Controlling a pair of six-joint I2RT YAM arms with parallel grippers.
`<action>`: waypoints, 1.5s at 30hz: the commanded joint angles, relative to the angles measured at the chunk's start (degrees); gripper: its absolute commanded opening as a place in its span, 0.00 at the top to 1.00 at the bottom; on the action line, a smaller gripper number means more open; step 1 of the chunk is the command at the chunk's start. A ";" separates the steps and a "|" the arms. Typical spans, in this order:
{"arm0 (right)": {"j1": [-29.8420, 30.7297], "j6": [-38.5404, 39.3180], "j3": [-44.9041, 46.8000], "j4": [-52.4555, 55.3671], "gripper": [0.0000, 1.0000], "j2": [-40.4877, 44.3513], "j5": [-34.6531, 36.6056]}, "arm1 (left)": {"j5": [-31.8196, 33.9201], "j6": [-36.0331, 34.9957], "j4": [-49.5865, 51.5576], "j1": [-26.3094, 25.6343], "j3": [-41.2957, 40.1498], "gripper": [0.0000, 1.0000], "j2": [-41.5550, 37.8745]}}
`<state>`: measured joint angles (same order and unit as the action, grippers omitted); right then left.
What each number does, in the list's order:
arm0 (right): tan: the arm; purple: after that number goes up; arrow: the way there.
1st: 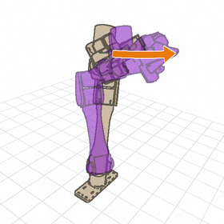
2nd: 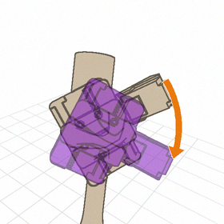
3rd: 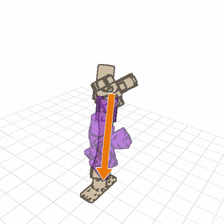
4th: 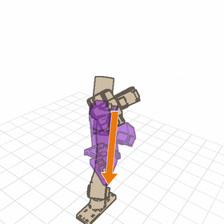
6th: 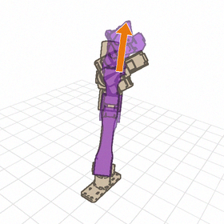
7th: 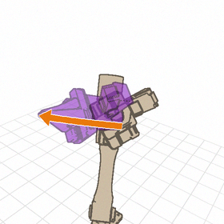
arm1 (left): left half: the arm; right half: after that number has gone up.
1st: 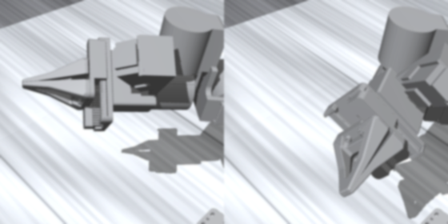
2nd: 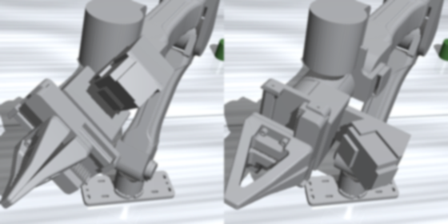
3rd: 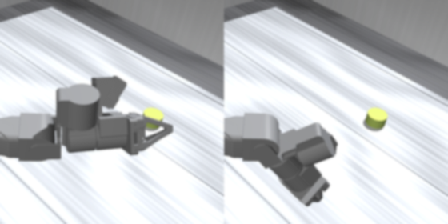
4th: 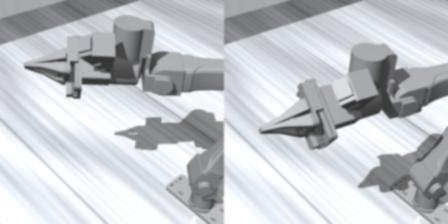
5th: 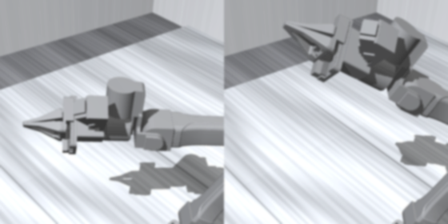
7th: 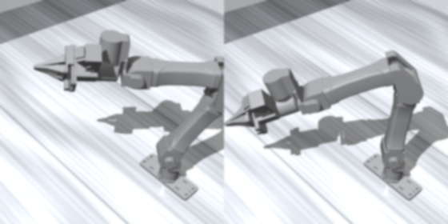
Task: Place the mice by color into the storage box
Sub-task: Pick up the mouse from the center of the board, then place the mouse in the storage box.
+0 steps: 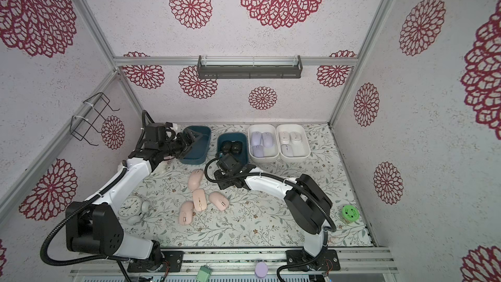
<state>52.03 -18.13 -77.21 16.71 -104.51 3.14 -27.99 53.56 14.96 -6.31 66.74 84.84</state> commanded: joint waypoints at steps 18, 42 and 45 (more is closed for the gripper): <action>-9.64 -14.63 -20.47 6.82 0.39 -13.70 9.77 | -2.09 0.69 0.13 1.65 1.56 0.03 0.51; -11.42 -9.39 -31.31 16.05 0.37 -25.92 13.27 | -2.67 1.29 -1.02 1.65 1.03 0.03 3.71; -11.68 -8.94 -31.25 16.05 0.33 -25.66 13.35 | -2.52 1.20 -0.84 1.65 1.10 0.03 4.11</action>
<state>41.19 -28.80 -106.91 30.81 -130.45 16.01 -30.70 54.87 15.27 -4.93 68.31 88.18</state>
